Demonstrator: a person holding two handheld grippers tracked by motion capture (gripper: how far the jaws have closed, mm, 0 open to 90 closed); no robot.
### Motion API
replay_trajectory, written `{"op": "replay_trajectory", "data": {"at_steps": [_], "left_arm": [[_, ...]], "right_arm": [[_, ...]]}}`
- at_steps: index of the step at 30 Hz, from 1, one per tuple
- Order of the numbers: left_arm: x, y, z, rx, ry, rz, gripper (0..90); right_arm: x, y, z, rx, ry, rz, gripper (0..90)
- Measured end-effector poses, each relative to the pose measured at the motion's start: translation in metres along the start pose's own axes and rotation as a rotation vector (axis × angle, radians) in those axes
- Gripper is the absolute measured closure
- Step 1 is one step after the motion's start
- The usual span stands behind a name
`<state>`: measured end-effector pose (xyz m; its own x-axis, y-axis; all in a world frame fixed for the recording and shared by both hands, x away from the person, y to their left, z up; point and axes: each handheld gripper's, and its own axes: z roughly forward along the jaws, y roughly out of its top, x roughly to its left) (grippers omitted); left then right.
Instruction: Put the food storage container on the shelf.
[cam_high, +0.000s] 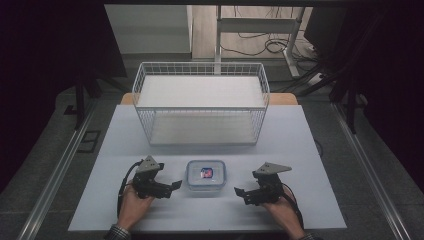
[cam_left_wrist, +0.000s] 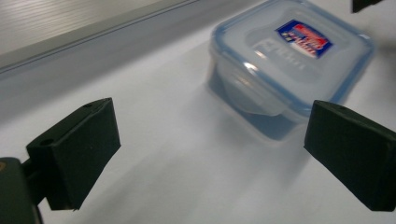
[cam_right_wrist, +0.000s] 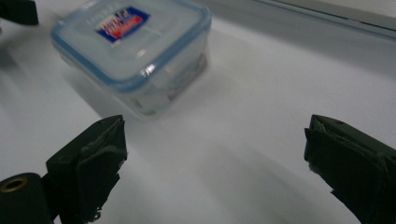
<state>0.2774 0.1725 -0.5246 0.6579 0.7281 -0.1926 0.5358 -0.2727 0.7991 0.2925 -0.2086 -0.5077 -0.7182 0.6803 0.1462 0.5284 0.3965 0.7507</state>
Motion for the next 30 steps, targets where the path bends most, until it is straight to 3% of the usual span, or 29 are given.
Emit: {"op": "replay_trajectory", "data": {"at_steps": [10,15,19,25,27,30], "left_arm": [[-0.009,0.012,0.003,0.036,-0.013,-0.009,2.9],[-0.009,0.02,0.006,0.033,-0.065,-0.03,2.2],[-0.01,0.028,0.014,0.052,-0.068,-0.017,3.0],[-0.008,0.035,0.037,0.091,-0.105,-0.043,3.8],[-0.008,0.034,0.045,0.116,-0.122,-0.047,3.9],[-0.005,0.031,0.052,0.126,-0.206,-0.106,3.4]], "right_arm": [[0.007,0.023,0.017,0.032,0.05,0.014,1.3],[0.01,0.036,0.026,0.035,0.061,0.031,0.2],[0.011,0.049,0.035,0.045,0.092,0.055,2.2],[0.012,0.061,0.055,0.092,0.133,0.066,4.8],[0.013,0.062,0.061,0.107,0.151,0.079,5.3],[0.013,0.059,0.068,0.148,0.173,0.08,6.9]]}}
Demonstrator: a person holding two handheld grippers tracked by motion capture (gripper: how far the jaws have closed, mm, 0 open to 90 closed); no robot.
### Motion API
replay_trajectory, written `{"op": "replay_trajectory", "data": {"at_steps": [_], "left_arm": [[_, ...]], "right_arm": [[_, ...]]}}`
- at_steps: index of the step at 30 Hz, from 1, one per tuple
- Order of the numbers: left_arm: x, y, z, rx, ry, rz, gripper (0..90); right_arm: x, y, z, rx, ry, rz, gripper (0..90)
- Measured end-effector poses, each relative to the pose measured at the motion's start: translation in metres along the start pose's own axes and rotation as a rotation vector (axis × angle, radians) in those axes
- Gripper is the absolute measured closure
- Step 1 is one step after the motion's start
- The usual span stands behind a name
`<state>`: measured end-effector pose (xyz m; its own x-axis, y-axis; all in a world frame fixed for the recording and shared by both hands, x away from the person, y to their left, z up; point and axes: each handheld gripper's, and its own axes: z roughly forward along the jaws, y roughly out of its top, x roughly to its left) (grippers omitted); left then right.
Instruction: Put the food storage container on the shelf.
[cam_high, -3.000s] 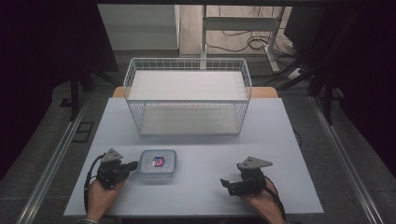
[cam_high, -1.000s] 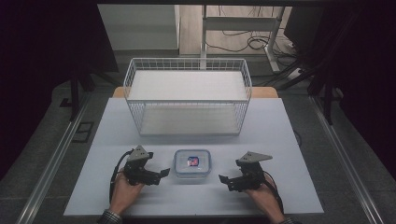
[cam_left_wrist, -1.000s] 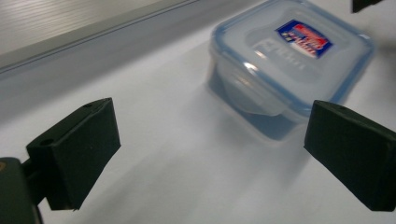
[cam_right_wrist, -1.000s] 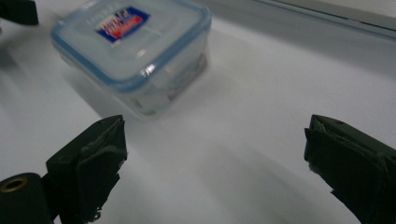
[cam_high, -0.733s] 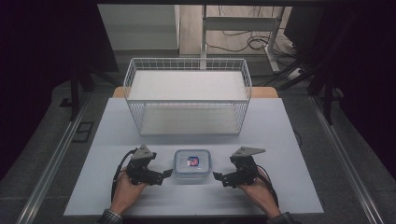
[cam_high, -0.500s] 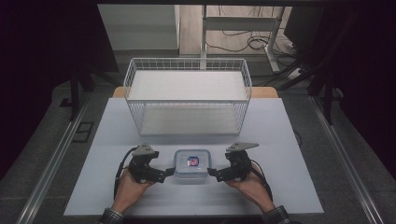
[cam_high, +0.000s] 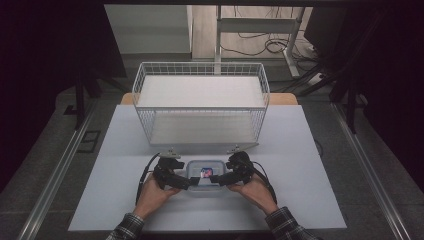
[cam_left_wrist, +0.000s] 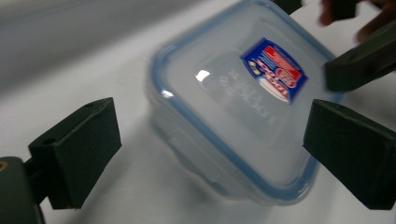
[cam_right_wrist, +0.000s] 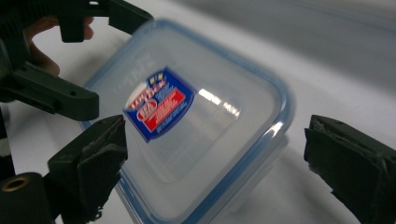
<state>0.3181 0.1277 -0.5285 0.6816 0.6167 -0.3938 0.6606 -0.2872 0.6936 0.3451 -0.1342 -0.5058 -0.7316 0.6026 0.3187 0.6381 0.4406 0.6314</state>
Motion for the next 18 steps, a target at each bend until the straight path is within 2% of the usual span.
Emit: {"op": "replay_trajectory", "data": {"at_steps": [2,3,4,8,12,15,18], "left_arm": [[0.001,-0.001,0.001,0.003,-0.032,-0.02,5.1],[0.001,-0.002,0.001,0.002,-0.056,-0.021,7.5],[-0.001,-0.002,0.0,0.008,-0.05,0.001,11.3],[-0.01,-0.005,-0.006,0.009,-0.009,0.046,12.7],[-0.01,-0.011,-0.012,0.003,-0.023,0.004,18.4],[-0.009,-0.016,-0.014,0.017,-0.061,-0.049,24.3],[-0.011,-0.02,-0.016,0.006,-0.075,-0.059,28.9]], "right_arm": [[-0.001,-0.003,0.003,0.017,0.052,0.029,9.8],[-0.001,-0.003,0.003,0.019,0.059,0.031,9.7],[0.0,-0.004,0.002,0.018,0.059,0.027,10.1],[0.004,-0.009,-0.002,0.01,0.054,0.026,15.4],[0.005,-0.016,-0.01,0.006,0.071,0.019,25.5],[0.006,-0.019,-0.017,-0.003,0.073,0.021,33.8],[0.004,-0.022,-0.023,-0.005,0.088,0.026,39.7]]}}
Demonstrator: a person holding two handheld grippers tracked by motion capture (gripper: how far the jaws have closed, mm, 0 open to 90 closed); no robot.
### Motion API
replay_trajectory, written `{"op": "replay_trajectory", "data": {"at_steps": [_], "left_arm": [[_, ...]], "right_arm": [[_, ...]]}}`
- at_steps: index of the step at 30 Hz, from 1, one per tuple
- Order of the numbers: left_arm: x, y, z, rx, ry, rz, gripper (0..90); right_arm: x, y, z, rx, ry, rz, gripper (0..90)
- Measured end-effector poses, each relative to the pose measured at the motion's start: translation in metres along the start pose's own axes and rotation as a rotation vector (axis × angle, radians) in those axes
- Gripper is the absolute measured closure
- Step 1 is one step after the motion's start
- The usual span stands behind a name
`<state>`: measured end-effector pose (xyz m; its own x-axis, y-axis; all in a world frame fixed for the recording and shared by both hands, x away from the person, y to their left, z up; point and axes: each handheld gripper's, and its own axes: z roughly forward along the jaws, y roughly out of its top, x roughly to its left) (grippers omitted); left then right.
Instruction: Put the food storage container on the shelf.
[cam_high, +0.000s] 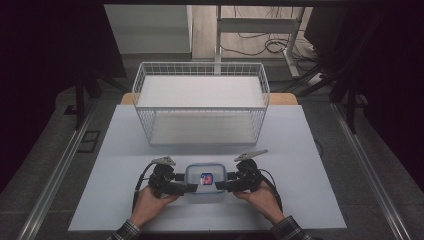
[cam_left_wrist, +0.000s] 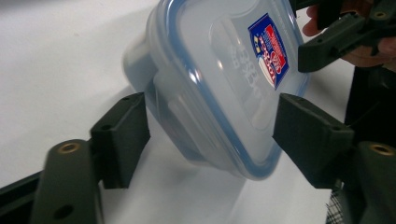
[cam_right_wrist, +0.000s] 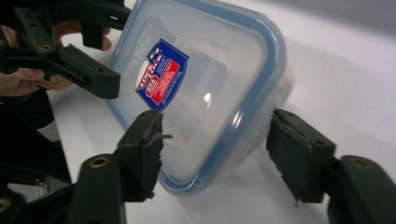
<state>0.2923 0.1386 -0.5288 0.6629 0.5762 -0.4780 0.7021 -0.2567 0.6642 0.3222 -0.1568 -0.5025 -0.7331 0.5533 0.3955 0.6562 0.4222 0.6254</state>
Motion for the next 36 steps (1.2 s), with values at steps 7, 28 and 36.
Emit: {"op": "replay_trajectory", "data": {"at_steps": [7,28,36], "left_arm": [[0.01,-0.006,-0.012,-0.049,-0.095,-0.035,49.8],[0.021,-0.013,-0.015,-0.076,-0.174,-0.064,56.9],[0.025,-0.01,-0.019,-0.111,-0.202,-0.105,58.1]], "right_arm": [[-0.01,-0.007,-0.014,-0.043,0.09,0.049,56.8],[-0.019,-0.013,-0.009,-0.052,0.176,0.136,55.6],[-0.018,-0.012,-0.012,-0.097,0.175,0.124,56.7]]}}
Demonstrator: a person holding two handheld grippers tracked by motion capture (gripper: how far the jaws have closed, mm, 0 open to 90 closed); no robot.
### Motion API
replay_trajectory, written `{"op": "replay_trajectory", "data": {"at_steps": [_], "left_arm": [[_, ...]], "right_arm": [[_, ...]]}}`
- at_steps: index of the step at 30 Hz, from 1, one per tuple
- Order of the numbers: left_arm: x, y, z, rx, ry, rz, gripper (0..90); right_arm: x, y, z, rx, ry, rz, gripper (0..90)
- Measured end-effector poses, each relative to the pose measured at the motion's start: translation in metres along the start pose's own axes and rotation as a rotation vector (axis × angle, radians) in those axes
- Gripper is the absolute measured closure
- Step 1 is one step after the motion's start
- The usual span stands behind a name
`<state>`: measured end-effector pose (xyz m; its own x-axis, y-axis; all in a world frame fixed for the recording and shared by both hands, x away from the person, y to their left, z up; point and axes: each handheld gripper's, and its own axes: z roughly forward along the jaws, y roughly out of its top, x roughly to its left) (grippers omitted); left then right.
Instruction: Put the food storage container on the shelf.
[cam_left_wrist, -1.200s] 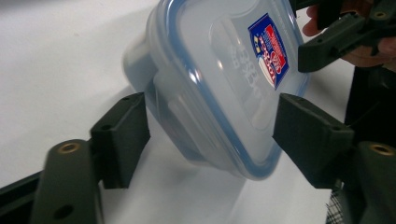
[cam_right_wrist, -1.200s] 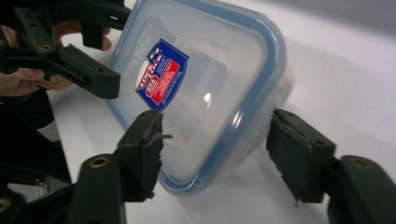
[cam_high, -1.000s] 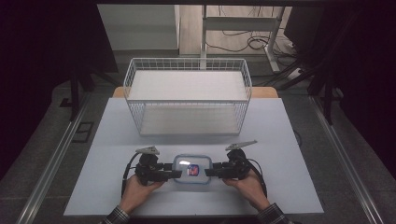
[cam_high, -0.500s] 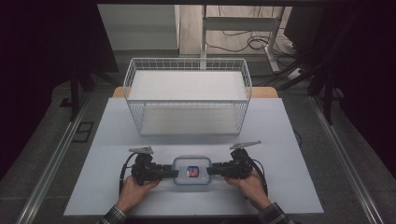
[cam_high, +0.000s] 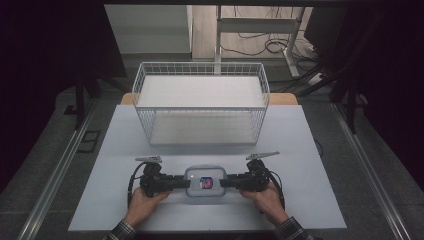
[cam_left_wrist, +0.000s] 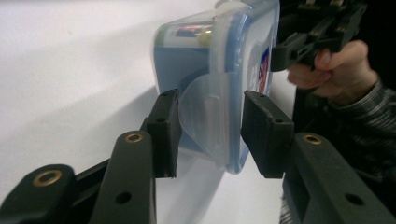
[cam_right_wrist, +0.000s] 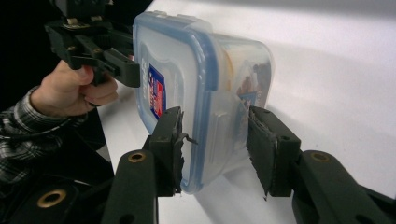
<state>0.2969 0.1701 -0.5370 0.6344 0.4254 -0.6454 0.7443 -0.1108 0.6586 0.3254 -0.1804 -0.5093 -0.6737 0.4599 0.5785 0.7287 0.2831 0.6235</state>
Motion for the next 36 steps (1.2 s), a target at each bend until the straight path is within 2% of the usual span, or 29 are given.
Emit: {"op": "replay_trajectory", "data": {"at_steps": [2,4,10,16,22,29,36], "left_arm": [[0.0,0.002,-0.003,-0.021,-0.016,-0.004,57.9],[-0.001,0.004,-0.005,-0.026,-0.014,0.003,58.0],[-0.003,0.011,-0.007,-0.037,-0.009,0.009,57.8],[-0.008,0.022,-0.014,-0.057,-0.006,0.019,57.8],[-0.012,0.033,-0.019,-0.075,0.007,0.02,57.8],[-0.021,0.056,-0.027,-0.101,0.029,0.044,57.8],[-0.031,0.084,-0.039,-0.123,0.043,0.076,57.6]], "right_arm": [[0.001,0.002,-0.003,-0.023,0.022,0.005,58.6],[0.002,0.004,-0.005,-0.041,0.035,-0.001,58.9],[0.006,0.008,-0.006,-0.051,0.021,-0.012,58.8],[0.012,0.022,-0.011,-0.067,0.011,-0.04,58.8],[0.015,0.035,-0.014,-0.079,0.006,-0.043,58.4],[0.019,0.059,-0.022,-0.116,0.01,-0.05,58.1],[0.029,0.085,-0.032,-0.147,0.006,-0.082,58.1]]}}
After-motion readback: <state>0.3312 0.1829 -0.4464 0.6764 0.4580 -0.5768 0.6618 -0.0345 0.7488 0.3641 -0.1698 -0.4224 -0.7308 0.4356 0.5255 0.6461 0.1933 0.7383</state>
